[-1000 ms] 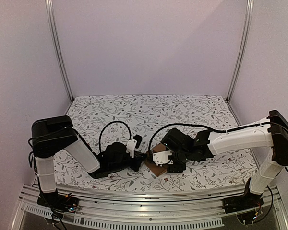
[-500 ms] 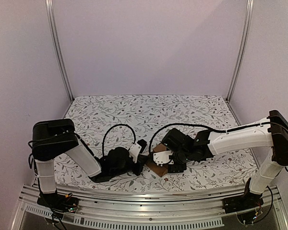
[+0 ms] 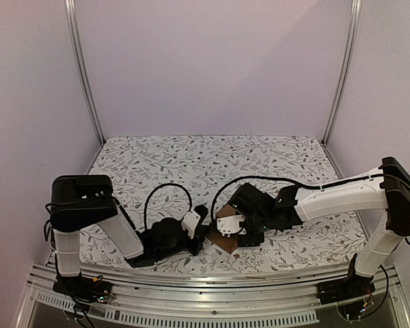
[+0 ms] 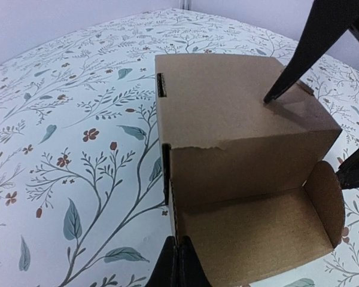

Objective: Fold the paper box

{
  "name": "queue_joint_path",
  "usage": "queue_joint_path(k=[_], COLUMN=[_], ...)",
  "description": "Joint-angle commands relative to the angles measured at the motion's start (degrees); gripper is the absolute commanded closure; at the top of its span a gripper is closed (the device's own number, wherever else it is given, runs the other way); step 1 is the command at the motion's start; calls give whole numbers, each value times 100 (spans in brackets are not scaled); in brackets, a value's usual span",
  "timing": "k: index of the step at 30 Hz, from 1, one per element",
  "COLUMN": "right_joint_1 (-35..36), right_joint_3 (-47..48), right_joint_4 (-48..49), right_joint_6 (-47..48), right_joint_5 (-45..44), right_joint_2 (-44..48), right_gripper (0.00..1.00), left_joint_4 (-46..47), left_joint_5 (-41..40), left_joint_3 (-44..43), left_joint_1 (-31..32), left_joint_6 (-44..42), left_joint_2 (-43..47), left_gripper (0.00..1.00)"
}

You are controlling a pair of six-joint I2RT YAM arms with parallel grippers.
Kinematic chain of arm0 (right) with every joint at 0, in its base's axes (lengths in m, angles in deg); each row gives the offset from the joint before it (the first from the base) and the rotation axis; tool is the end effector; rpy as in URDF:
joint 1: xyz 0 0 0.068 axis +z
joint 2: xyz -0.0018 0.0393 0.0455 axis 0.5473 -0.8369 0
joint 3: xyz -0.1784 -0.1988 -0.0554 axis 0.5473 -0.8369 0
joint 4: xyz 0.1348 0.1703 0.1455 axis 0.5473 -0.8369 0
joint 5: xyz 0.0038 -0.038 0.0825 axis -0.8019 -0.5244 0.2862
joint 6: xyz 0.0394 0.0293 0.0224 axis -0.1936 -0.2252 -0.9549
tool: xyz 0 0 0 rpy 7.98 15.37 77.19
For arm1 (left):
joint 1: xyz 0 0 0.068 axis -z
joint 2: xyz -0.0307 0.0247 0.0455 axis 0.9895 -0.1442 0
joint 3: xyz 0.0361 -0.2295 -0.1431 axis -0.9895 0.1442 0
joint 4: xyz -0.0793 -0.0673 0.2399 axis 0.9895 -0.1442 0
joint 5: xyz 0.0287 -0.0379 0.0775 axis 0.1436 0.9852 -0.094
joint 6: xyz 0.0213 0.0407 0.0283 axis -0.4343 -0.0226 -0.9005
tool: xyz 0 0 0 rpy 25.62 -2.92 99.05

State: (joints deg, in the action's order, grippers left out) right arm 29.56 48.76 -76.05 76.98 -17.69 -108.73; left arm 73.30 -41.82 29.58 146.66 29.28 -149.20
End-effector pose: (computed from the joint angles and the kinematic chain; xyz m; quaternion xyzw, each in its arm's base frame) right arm 0.1579 0.2892 0.1736 -0.7082 0.6567 -0.0495 0.2544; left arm 0.1454 -0.2870 0.0733 0.3030 0.7609 -0.2476 0.5176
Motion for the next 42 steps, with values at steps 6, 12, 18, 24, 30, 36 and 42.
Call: queue_joint_path(k=[6,12,18,24,30,36,42], right_joint_1=[22,22,20,21,22,20,27], right_joint_3=[-104,-169,-248,-315,-312,-341,-388], right_joint_4=[-433,-379,-280,-221,-207,-298,-481], right_joint_6=[77,205,345,445,461,542,771], right_joint_5=[566,583,505,513,486,719,1061], right_joint_2=[-274,-281,-333,-370,-397,-401,-381], right_gripper=[27,29,32,32,33,32,30], left_joint_4=[-307,-1001,-1586,-2429,-2744,-3048,-3595], left_joint_5=[-73,-109,-74,130,146,312,512], left_joint_3=[-269,-559,-790,-1205,-1336,-1432,-1705], left_joint_1=[130,131,127,123,103,16,-58], left_joint_6=[-119,50,113,101,143,260,281], left_joint_2=[54,278,516,670,782,880,918], left_gripper=[100,100,100,100,100,100,100])
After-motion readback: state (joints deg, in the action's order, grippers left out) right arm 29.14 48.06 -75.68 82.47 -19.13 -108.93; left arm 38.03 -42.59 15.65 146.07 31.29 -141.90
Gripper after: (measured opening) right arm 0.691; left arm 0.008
